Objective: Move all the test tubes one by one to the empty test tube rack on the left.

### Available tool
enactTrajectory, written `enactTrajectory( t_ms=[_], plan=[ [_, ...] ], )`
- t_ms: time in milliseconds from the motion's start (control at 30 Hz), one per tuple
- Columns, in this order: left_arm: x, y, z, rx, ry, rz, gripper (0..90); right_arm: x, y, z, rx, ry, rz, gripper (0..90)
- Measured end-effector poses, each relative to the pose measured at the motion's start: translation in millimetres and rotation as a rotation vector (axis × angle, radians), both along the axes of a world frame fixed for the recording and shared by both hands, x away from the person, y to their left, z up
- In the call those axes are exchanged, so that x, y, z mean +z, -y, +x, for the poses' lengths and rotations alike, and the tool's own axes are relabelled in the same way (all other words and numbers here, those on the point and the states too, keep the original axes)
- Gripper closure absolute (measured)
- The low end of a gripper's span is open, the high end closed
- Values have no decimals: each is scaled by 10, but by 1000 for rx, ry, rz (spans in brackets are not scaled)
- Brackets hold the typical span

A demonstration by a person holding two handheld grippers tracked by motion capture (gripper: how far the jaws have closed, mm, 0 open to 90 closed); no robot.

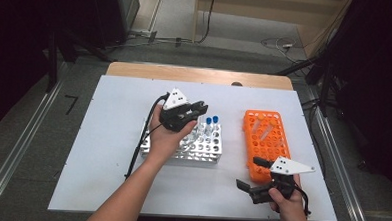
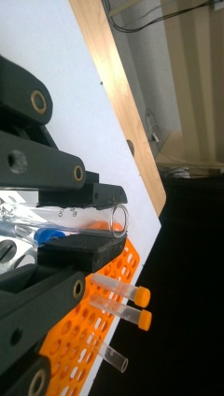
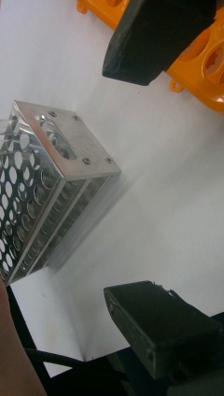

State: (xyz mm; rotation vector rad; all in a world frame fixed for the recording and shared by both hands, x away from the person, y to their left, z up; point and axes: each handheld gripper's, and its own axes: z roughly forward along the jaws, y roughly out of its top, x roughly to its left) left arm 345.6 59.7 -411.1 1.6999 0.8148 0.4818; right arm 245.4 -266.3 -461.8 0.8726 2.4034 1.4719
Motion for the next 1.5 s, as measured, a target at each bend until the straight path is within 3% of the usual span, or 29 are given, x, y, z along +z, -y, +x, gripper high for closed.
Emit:
enactTrajectory(
  t_ms=[467,733,900,1200,1500],
  plan=[
    [-179,56,36,-4,-58,44,761,-8,0,4,-2,0,-3,0],
    [-195,21,30,-6,-107,24,740,-20,-5,11,-2,-4,-5,0],
    [-156,-28,-11,22,-100,-10,598,-23,-5,15,-3,-3,-8,0],
    [-80,-148,-152,-6,-94,-58,251,-26,-7,25,-5,-2,-15,0],
    [-59,-266,-420,-32,-72,-64,72,-20,-23,35,-5,4,-14,0]
  ],
)
